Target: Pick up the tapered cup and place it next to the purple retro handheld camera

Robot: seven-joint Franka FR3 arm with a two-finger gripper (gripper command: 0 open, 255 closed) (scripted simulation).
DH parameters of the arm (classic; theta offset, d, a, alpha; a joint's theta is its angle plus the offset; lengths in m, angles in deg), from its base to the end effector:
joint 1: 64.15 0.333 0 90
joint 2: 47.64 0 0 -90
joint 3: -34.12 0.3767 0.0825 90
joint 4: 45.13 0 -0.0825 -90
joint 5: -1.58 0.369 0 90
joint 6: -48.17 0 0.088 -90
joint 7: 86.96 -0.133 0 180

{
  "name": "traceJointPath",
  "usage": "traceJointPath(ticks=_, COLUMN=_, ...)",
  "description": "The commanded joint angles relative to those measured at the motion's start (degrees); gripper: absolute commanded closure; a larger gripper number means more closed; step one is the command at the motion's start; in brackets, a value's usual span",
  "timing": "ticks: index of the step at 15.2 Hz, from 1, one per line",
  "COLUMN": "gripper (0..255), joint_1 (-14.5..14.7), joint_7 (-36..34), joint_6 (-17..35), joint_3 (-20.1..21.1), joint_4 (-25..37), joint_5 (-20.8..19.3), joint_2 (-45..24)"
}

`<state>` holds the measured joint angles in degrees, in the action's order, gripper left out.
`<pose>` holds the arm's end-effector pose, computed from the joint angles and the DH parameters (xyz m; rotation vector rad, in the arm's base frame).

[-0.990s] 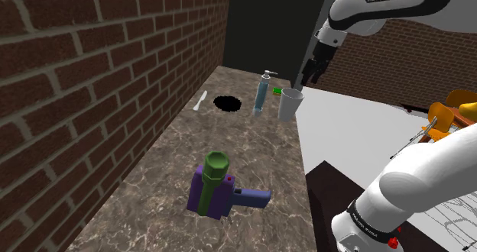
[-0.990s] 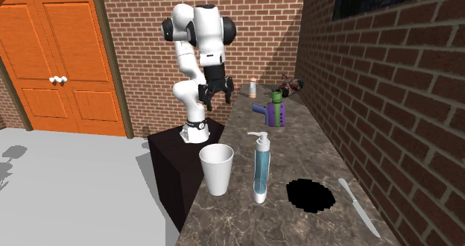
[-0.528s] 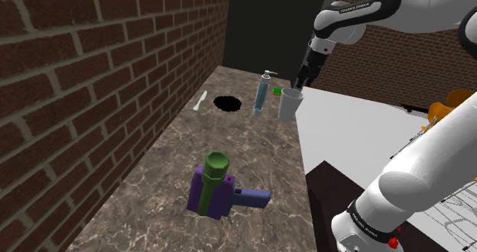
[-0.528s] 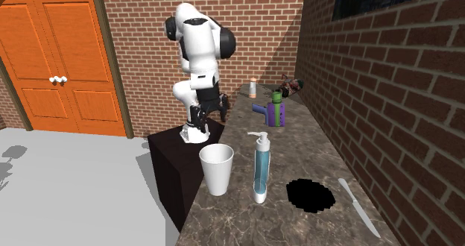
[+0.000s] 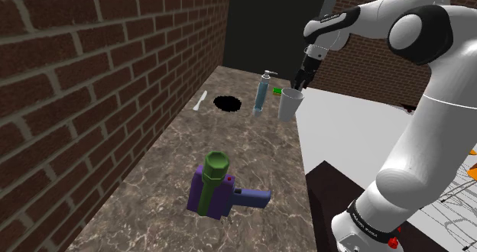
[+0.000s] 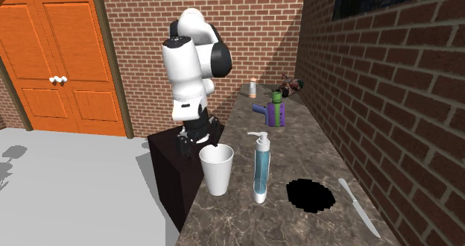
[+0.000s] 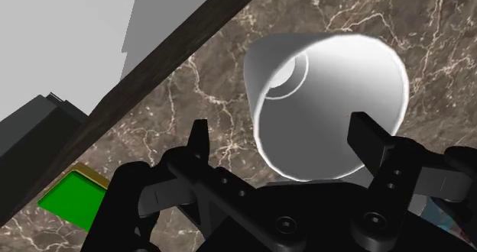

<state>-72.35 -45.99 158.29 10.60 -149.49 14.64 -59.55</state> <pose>0.5279 -0.2828 0.4636 -2.9851 -0.1159 -0.0086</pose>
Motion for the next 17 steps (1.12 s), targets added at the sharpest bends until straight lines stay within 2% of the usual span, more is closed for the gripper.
traceJointPath(ticks=1, gripper=0, joint_1=-0.86, joint_7=1.36, joint_6=-0.27, joint_3=0.03, joint_4=2.55, joint_5=1.37, joint_2=-3.1)
traceJointPath(ticks=8, gripper=0, joint_1=-0.58, joint_7=2.13, joint_6=5.0, joint_3=0.63, joint_4=-1.36, joint_5=2.51, joint_2=-4.6)
traceJointPath(ticks=16, gripper=0, joint_1=-0.58, joint_7=2.12, joint_6=4.99, joint_3=0.63, joint_4=-1.36, joint_5=2.51, joint_2=-4.6)
traceJointPath(ticks=17, gripper=255, joint_1=-0.58, joint_7=2.12, joint_6=4.99, joint_3=0.63, joint_4=-1.36, joint_5=2.51, joint_2=-4.6)
